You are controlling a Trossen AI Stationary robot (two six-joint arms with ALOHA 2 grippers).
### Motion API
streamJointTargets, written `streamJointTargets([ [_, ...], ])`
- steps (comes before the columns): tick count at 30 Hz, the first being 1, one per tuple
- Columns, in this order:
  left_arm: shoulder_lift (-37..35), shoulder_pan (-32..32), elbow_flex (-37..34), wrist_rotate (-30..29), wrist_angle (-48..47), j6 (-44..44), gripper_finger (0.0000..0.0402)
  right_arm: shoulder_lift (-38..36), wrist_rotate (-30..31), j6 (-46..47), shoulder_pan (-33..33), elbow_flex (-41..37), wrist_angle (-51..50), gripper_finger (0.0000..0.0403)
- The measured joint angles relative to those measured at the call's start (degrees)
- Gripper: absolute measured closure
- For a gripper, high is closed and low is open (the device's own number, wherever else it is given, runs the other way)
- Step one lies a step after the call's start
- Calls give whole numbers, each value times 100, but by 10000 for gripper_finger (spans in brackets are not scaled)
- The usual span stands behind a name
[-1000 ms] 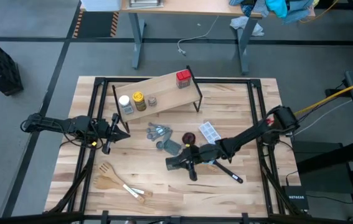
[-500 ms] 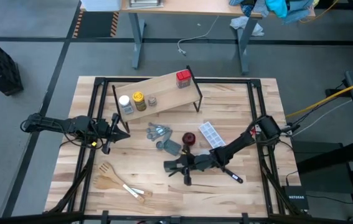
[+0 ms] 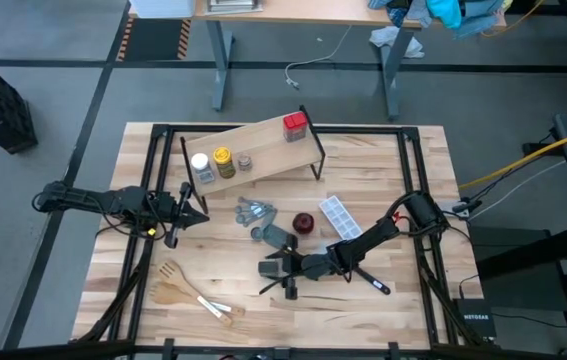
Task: Shelf spices
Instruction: Remove the green seasoning can from the shelf
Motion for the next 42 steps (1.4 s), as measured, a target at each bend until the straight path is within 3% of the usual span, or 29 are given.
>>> streamJointTargets([
  [4,69,1,0,-4,0,-43,398,11,-83,-8,9,273,-713,57],
  [8,74,1,0,-79,177,-12,373,7,-193,-33,9,611,-1332,33],
  [19,72,4,0,-710,1063,366,271,7,-195,-168,11,1693,-3571,27],
  [25,72,2,1,-713,1069,435,226,7,-153,-163,11,2064,-4121,27],
  [34,72,2,2,-713,1071,434,219,2,-151,-310,11,2335,-4306,26],
  [42,72,2,0,-713,1071,495,219,2,20,-360,-142,3083,-5715,26],
])
